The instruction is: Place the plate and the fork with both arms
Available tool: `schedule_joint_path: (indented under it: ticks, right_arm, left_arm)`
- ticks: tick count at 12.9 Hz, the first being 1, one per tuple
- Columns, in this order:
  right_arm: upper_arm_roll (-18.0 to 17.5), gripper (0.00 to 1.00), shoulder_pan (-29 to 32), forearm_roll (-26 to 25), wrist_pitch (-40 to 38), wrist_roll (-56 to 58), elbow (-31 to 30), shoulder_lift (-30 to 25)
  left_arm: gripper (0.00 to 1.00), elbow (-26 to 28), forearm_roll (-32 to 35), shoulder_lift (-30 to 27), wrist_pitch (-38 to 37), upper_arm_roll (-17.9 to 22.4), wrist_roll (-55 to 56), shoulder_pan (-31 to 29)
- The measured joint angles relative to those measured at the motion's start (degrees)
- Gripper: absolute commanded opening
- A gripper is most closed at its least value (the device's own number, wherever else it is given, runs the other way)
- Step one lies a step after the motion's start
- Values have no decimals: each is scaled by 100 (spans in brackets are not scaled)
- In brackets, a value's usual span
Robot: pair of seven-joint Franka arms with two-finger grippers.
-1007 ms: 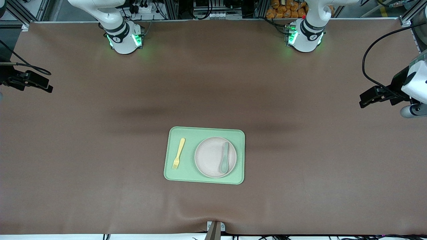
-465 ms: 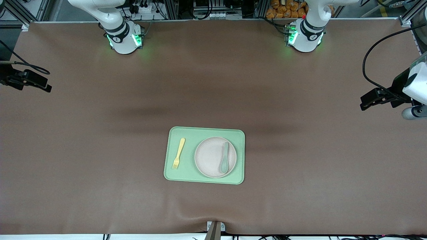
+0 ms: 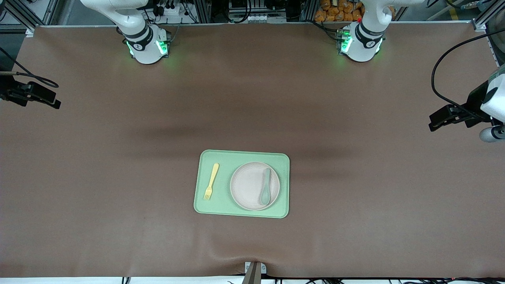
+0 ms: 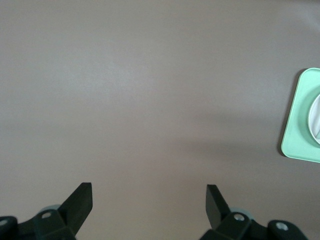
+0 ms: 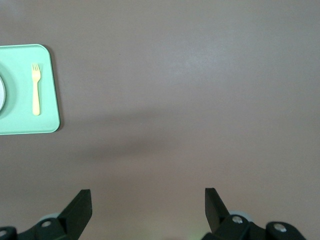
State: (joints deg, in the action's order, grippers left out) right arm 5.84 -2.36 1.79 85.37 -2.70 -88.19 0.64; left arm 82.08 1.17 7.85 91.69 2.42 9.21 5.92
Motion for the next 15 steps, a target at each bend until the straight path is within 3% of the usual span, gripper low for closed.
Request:
schedule_joint_path:
  ticks: [15]
  right_arm:
    - [1, 100, 1, 0, 0, -2, 0, 0]
  left_arm:
    - [100, 18, 5, 25, 67, -51, -3, 42]
